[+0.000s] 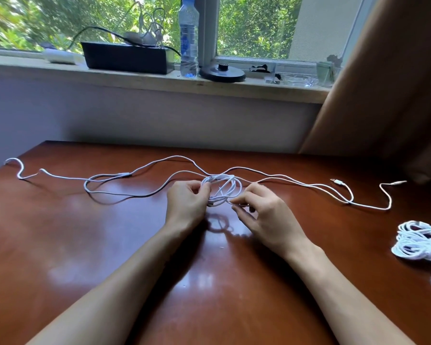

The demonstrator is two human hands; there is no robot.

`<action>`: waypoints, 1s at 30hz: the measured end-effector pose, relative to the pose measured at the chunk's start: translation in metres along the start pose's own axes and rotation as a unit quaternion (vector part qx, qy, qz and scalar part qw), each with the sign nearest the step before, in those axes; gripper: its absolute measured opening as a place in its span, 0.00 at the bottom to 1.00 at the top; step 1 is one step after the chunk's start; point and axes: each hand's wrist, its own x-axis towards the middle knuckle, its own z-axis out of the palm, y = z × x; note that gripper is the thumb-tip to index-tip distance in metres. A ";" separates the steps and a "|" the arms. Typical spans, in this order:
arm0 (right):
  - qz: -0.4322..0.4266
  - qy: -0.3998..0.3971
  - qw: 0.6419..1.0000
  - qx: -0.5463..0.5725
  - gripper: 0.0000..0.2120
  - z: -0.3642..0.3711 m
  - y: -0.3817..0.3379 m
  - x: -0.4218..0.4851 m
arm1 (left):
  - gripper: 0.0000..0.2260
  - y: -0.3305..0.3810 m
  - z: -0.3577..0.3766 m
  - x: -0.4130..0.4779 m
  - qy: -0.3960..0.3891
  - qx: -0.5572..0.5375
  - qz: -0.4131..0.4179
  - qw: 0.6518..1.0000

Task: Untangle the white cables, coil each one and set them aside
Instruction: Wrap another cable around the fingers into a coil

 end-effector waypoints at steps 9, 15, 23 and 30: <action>-0.082 0.024 0.991 -0.099 0.04 -0.002 0.004 0.002 | 0.17 -0.004 0.000 -0.002 0.001 0.089 0.065 0.994; -0.078 0.048 0.989 -0.118 0.03 -0.004 0.004 0.004 | 0.20 -0.001 0.001 -0.004 -0.030 0.109 0.080 0.990; -0.087 0.028 0.986 -0.139 0.03 -0.002 0.004 0.003 | 0.19 0.001 0.000 -0.007 -0.066 0.126 0.094 0.985; 0.055 0.041 0.996 -0.065 0.08 -0.005 -0.003 0.001 | 0.18 0.007 0.002 -0.011 -0.097 0.100 0.135 0.981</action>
